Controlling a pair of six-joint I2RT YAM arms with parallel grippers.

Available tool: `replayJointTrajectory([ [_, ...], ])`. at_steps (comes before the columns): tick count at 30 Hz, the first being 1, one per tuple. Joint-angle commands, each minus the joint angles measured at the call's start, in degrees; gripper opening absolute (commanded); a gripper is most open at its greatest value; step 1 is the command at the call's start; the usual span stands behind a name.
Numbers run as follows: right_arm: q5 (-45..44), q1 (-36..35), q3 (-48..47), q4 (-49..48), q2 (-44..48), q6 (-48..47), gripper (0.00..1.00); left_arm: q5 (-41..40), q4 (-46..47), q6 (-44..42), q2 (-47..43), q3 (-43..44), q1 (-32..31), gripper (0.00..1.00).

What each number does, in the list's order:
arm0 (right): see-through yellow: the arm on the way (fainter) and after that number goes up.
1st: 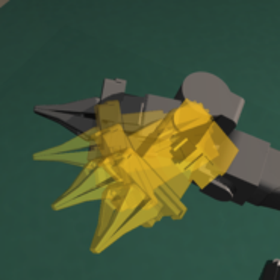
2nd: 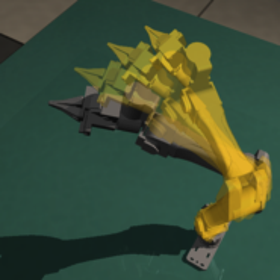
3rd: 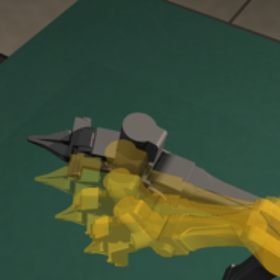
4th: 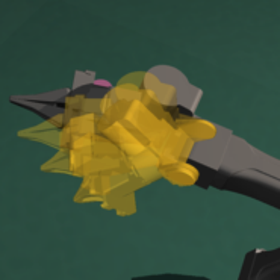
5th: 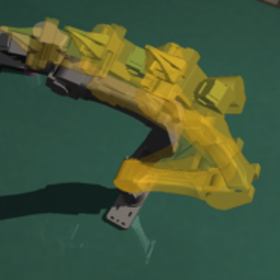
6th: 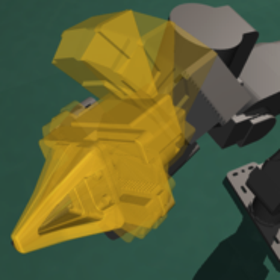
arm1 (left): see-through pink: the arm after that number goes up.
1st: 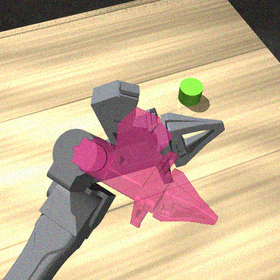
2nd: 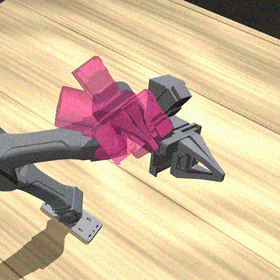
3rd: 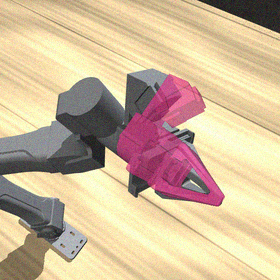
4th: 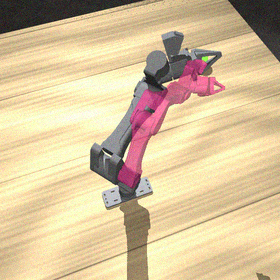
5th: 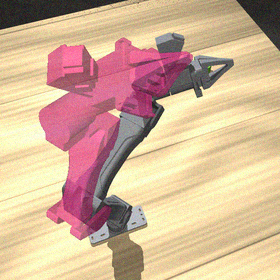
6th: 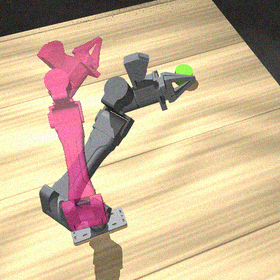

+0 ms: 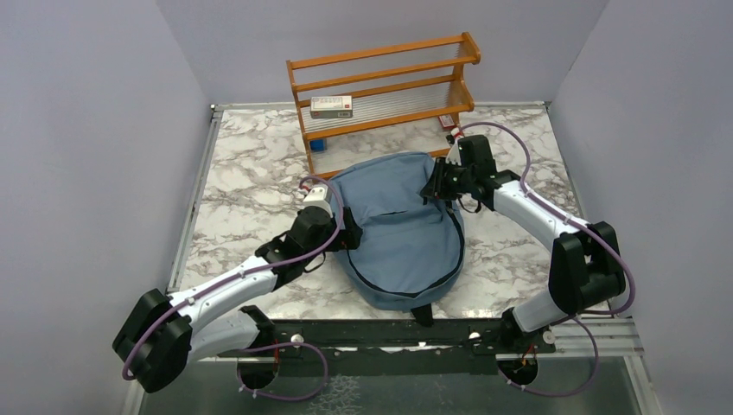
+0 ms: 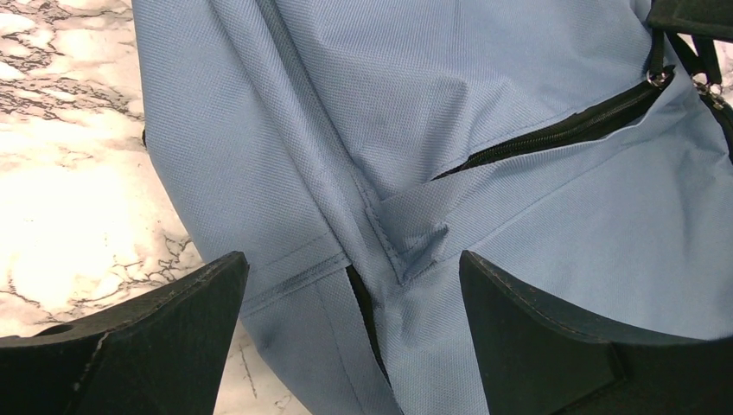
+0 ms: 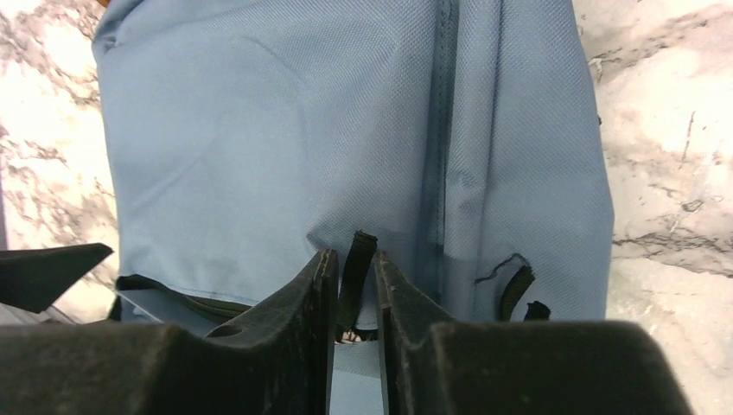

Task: Pack the student bag
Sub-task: Unzip the student bag at the center of the board.

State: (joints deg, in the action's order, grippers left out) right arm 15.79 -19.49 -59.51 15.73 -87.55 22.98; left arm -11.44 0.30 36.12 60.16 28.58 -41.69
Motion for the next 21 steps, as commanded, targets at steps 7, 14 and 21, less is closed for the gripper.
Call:
replayJointTrajectory([
  [7, 1.3, 0.2, 0.2, -2.2, 1.3, -0.6, 0.04, 0.0, 2.1, -1.0, 1.8, -0.2, 0.2, 0.92],
  [14, 12.6, 0.2, 2.3, -8.1, 4.7, -6.6, 0.01, 1.8, 3.5, -1.9, 2.9, -1.2, 0.2, 0.92],
  [21, 18.1, -1.6, 1.9, -10.6, 4.6, -5.8, 0.01, 3.4, 5.8, -2.6, 5.4, -2.4, 0.2, 0.9],
])
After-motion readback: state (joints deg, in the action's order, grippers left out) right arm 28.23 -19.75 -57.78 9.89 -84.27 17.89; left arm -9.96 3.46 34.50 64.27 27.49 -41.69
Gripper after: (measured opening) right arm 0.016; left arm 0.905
